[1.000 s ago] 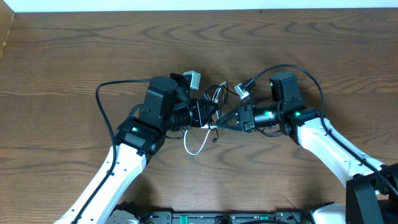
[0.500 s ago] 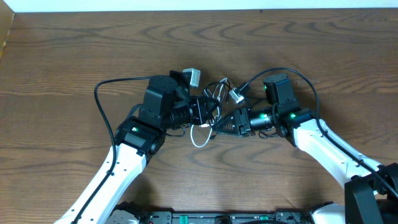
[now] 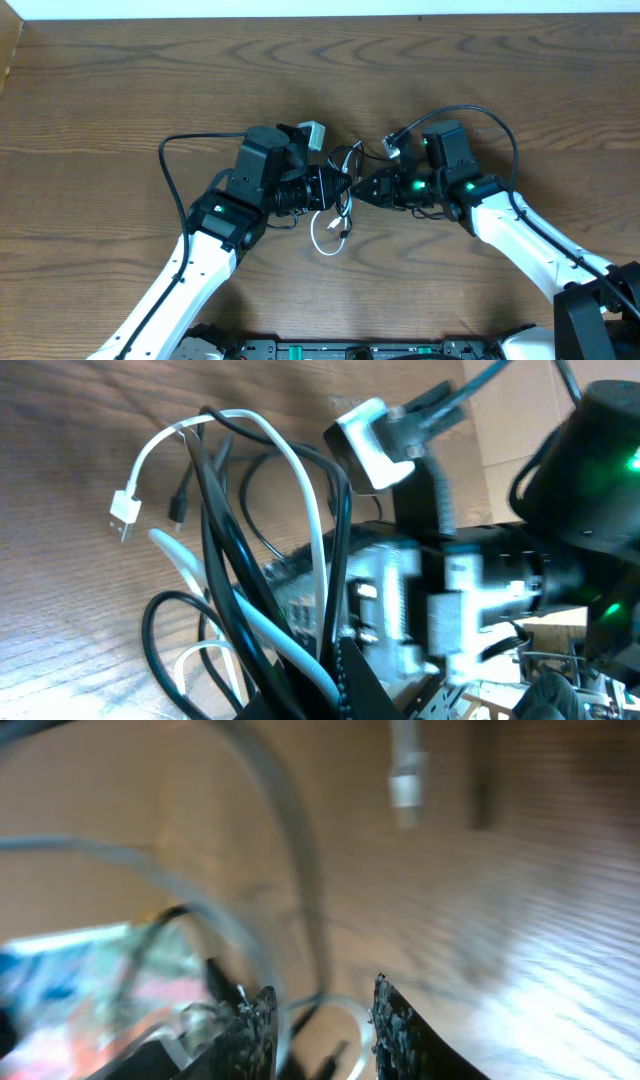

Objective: Untangle cables

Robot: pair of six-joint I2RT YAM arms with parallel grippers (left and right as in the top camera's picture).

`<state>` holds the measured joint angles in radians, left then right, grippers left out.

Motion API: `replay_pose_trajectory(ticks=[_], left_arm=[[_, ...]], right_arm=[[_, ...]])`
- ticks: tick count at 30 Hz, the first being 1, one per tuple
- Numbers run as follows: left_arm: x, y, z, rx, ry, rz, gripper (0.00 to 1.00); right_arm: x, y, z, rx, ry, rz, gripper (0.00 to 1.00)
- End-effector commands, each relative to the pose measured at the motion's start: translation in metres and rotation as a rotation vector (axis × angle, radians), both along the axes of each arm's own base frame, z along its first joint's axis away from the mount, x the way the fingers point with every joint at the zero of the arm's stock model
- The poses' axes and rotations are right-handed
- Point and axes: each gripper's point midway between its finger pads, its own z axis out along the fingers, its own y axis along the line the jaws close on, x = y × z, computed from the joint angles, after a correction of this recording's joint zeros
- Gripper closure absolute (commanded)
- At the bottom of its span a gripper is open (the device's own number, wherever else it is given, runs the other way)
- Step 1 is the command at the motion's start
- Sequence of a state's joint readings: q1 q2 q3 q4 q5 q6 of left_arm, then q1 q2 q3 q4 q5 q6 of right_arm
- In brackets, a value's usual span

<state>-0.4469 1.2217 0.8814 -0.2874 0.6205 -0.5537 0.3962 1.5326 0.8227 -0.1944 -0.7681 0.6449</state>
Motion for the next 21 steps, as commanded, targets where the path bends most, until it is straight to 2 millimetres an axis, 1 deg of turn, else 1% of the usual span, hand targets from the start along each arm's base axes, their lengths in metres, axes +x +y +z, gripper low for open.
replay_pose_trajectory(ticks=[1,3,4,7,9,16,19,21], left_arm=[[-0.002,-0.004,0.005,-0.019,0.000,-0.019,0.92],[-0.001,-0.003,0.004,-0.010,-0.005,-0.010,0.92],[0.003,0.001,0.001,0.013,-0.014,0.012,0.92],[0.007,0.009,-0.007,0.062,-0.009,0.059,0.92],[0.007,0.012,-0.010,0.079,-0.002,0.066,0.92],[0.003,0.015,-0.016,0.097,0.023,0.068,0.92],[0.004,0.014,-0.014,0.086,0.025,0.077,0.92],[0.004,0.010,-0.009,0.062,0.016,0.062,0.92]], right_arm=[[0.003,-0.005,-0.014,-0.086,-0.024,-0.029,0.70],[-0.007,0.003,-0.007,-0.028,0.001,0.024,0.62],[-0.015,0.010,0.000,0.025,0.022,0.068,0.56],[-0.031,0.020,0.018,0.140,0.068,0.150,0.50],[-0.034,0.023,0.025,0.182,0.072,0.178,0.49],[-0.026,0.028,0.035,0.219,0.046,0.165,0.48],[-0.027,0.031,0.037,0.225,0.058,0.163,0.50],[-0.030,0.033,0.037,0.224,0.061,0.170,0.55]])
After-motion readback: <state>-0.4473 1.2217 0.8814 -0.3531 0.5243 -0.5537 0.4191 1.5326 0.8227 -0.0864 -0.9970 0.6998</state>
